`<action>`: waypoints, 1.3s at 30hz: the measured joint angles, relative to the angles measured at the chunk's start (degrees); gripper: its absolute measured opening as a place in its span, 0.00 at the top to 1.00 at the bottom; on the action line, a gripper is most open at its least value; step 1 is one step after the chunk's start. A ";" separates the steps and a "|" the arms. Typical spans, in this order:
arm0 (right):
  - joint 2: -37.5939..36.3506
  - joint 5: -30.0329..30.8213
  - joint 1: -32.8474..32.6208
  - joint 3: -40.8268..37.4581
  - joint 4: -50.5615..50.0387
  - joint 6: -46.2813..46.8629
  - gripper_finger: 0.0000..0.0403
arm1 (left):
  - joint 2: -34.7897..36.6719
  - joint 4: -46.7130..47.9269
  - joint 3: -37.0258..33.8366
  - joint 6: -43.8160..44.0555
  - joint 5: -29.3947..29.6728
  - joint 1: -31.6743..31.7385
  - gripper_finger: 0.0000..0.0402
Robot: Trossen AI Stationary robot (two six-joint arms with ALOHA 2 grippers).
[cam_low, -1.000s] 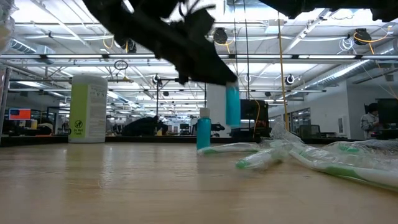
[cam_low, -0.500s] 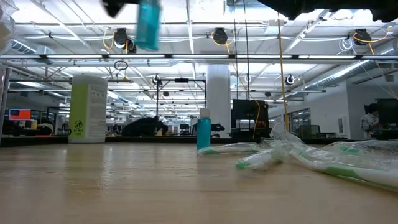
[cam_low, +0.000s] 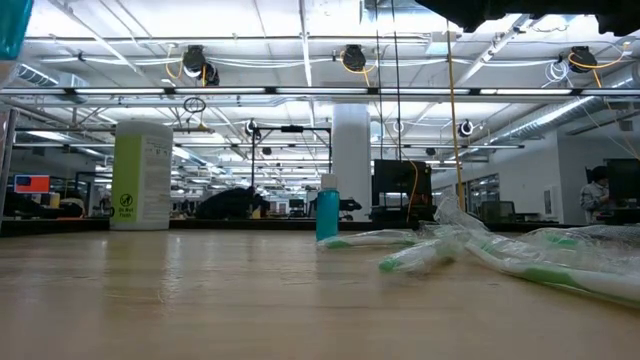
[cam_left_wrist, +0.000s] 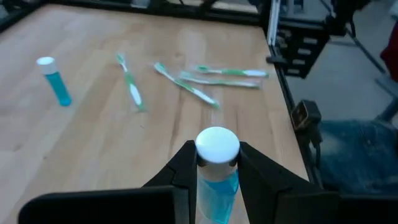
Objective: Pick & Place toothbrushing station
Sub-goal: Put the blue mouthwash into the transparent organizer
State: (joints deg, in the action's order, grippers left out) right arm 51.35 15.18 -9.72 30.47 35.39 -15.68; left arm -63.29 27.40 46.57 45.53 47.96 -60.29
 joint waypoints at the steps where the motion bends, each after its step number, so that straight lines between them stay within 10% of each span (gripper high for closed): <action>1: 0.00 0.00 0.00 0.01 0.03 0.00 0.21 | -0.13 1.54 0.02 2.16 1.44 -1.33 0.80; 17: 0.00 0.00 -0.02 0.01 0.01 0.66 0.21 | -0.54 2.14 -11.83 22.91 6.13 -8.21 0.80; 39: 0.00 0.00 -0.02 0.01 -0.04 0.66 0.21 | -0.55 -20.32 -22.54 17.61 8.13 -8.90 0.68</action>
State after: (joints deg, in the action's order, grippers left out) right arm 51.35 15.18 -9.74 30.48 35.35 -15.03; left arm -63.84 7.08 24.03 63.14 56.10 -69.19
